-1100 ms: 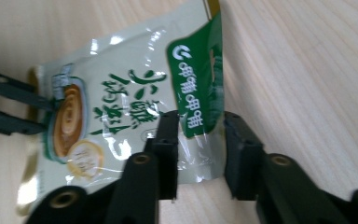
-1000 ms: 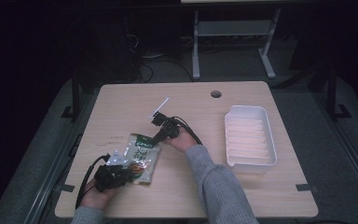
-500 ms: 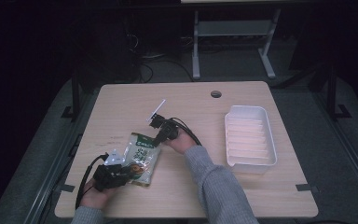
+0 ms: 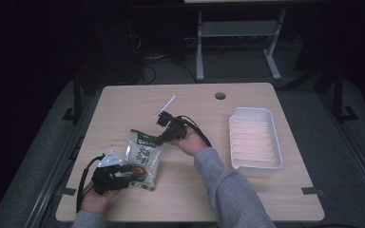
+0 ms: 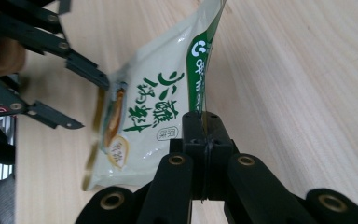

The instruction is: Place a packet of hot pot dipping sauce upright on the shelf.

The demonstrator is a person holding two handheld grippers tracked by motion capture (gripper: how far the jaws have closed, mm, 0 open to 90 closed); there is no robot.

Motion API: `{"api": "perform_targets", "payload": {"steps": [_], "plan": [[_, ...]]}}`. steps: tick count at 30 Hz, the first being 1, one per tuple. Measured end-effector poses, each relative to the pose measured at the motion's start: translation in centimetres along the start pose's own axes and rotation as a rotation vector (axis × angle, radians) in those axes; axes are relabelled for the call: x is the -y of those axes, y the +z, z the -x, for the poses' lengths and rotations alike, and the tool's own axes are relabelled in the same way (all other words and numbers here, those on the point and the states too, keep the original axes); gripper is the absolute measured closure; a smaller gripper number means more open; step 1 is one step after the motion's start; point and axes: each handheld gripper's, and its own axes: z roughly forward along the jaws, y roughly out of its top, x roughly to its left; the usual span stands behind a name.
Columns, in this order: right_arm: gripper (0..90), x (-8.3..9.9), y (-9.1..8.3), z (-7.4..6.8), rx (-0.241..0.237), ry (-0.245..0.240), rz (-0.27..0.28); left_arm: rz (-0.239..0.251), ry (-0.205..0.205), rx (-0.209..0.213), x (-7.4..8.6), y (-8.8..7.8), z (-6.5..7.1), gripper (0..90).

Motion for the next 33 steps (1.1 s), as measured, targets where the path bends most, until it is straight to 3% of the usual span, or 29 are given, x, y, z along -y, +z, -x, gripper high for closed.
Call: {"api": "perform_targets", "payload": {"steps": [6,14,33], "plan": [[89.7,-0.1,-2.2,-1.0,0.001,-0.033,0.028,0.041,-0.019,0.021,-0.1,-0.2,0.0,43.2],[89.7,0.2,-5.1,-2.7,-0.004,-0.097,0.063,0.080,-0.008,0.034,-0.3,-0.4,0.2,36.2],[89.8,0.8,-8.2,-5.9,-0.059,-0.216,0.055,0.130,0.010,0.063,-1.0,-0.2,0.8,30.8]]}}
